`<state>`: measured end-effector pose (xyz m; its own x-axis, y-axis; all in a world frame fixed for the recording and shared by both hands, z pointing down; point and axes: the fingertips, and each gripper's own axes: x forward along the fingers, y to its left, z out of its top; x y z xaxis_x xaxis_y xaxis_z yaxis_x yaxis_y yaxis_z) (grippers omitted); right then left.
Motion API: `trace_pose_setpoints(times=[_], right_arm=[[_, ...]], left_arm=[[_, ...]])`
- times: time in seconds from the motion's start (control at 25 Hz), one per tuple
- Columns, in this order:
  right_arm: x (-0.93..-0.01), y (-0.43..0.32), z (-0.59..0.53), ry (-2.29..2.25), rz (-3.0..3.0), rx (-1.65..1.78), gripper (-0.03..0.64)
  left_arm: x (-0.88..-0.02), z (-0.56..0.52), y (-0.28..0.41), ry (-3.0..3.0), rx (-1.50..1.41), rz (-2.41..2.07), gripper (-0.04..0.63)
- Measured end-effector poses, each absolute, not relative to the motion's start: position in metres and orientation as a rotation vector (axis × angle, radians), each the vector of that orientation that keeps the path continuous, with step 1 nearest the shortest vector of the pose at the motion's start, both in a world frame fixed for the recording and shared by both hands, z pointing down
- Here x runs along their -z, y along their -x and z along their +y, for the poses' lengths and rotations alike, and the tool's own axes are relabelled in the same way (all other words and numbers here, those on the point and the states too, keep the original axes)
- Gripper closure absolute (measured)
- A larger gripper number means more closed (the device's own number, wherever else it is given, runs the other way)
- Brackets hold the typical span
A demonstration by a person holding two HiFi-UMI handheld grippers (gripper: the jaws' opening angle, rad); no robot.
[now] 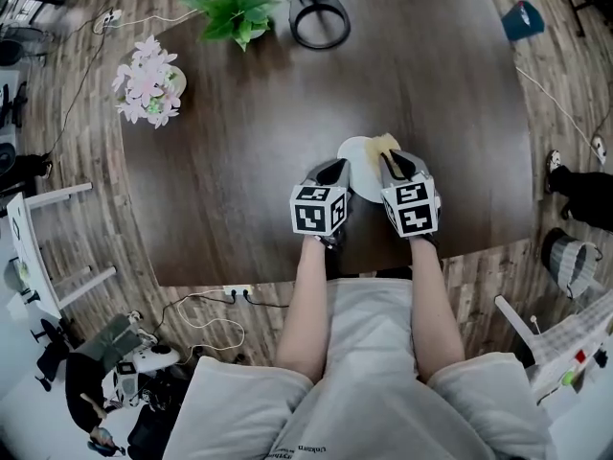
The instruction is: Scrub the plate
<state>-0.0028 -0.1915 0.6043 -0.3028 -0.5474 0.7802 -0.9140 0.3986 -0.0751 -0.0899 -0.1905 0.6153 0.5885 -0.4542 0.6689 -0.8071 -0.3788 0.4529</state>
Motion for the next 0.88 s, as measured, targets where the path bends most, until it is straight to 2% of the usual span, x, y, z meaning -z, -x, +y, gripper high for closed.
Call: trace_pose_setpoints(times=[0.88], right_arm=[[-0.596,-0.023,-0.145,-1.241,-2.029,-0.813,0.546]], left_arm=[[-0.605,-0.178,0.080,-2.025,-0.616,-1.112,0.594]])
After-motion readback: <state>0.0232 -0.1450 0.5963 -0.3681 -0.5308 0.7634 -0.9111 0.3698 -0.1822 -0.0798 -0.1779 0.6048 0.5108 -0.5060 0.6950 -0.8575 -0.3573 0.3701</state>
